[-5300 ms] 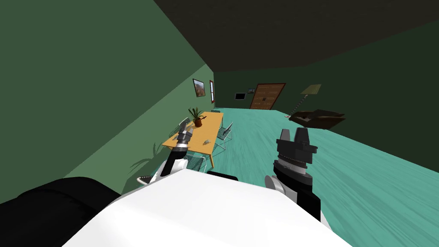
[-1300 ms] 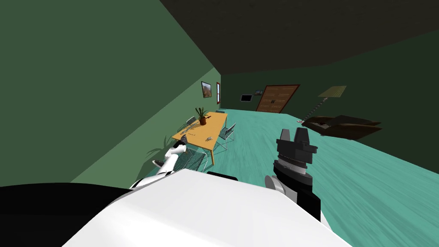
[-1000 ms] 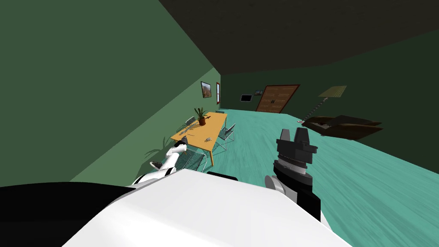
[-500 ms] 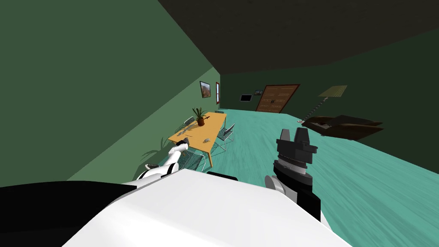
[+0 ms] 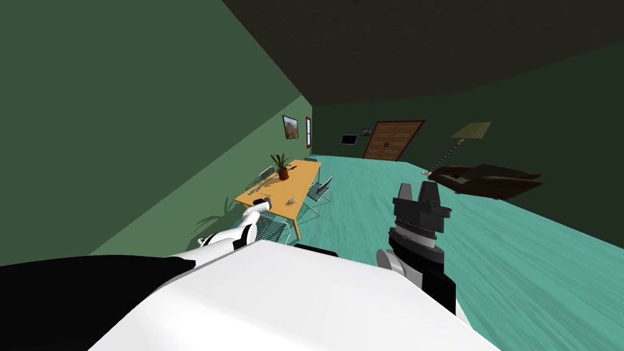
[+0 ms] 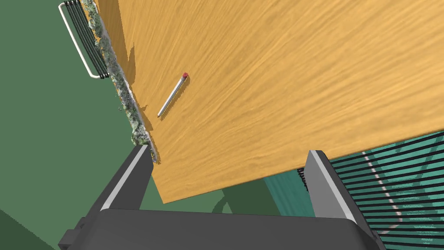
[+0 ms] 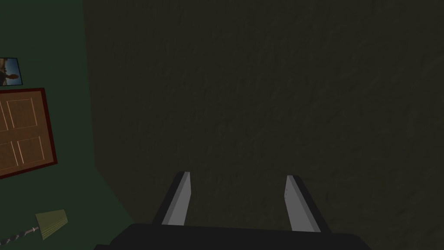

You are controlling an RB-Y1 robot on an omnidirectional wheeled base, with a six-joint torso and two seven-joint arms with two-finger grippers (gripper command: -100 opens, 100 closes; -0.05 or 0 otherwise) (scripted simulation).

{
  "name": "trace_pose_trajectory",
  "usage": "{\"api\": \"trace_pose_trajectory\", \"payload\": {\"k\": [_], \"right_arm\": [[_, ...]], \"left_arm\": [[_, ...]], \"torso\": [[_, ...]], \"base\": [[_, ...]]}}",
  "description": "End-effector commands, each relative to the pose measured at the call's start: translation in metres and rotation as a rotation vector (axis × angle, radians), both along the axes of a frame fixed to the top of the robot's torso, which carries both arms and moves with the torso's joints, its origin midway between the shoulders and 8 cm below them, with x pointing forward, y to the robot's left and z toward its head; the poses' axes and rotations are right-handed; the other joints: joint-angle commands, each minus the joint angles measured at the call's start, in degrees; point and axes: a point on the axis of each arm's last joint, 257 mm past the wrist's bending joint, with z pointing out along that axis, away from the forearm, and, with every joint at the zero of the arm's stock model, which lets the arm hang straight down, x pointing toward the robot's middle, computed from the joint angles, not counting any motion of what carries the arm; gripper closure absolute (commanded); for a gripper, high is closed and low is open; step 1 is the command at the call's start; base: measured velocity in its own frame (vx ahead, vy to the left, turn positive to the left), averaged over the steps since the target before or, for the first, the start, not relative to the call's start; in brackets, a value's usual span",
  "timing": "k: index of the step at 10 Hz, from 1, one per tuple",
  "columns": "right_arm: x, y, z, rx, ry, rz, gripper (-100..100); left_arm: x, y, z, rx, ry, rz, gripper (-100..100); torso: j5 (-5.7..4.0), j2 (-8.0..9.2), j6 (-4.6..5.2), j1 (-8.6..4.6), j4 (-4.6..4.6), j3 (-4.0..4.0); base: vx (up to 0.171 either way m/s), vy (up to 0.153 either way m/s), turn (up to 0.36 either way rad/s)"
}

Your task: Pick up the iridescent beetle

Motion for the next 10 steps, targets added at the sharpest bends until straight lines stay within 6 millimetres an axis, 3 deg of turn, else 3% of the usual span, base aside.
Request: {"api": "trace_pose_trajectory", "payload": {"k": [1, 5, 7, 10], "right_arm": [[0.000, 0.000, 0.000, 0.000, 0.000, 0.000, 0], [0.000, 0.000, 0.000, 0.000, 0.000, 0.000, 0], [0.000, 0.000, 0.000, 0.000, 0.000, 0.000, 0], [0.000, 0.000, 0.000, 0.000, 0.000, 0.000, 0]], "left_arm": [[-0.004, -0.009, -0.012, -0.031, 0.032, 0.003, -100], [-0.006, -0.032, -0.030, -0.116, 0.094, 0.006, -100], [-0.007, -0.055, -0.043, -0.187, 0.144, 0.004, -100], [-0.007, -0.065, -0.047, -0.216, 0.163, 0.001, -100]], "torso": [[0.00, 0.00, 0.00, 0.00, 0.00, 0.00], [0.00, -0.04, 0.00, 0.01, -0.01, -0.02], [0.00, 0.02, 0.00, -0.01, 0.00, 0.01], [0.01, 0.01, -0.02, 0.04, -0.01, 0.00]], "base": [[0.055, -0.039, -0.010], [0.070, -0.037, -0.012], [0.073, -0.055, -0.022], [0.066, -0.029, -0.011]]}}
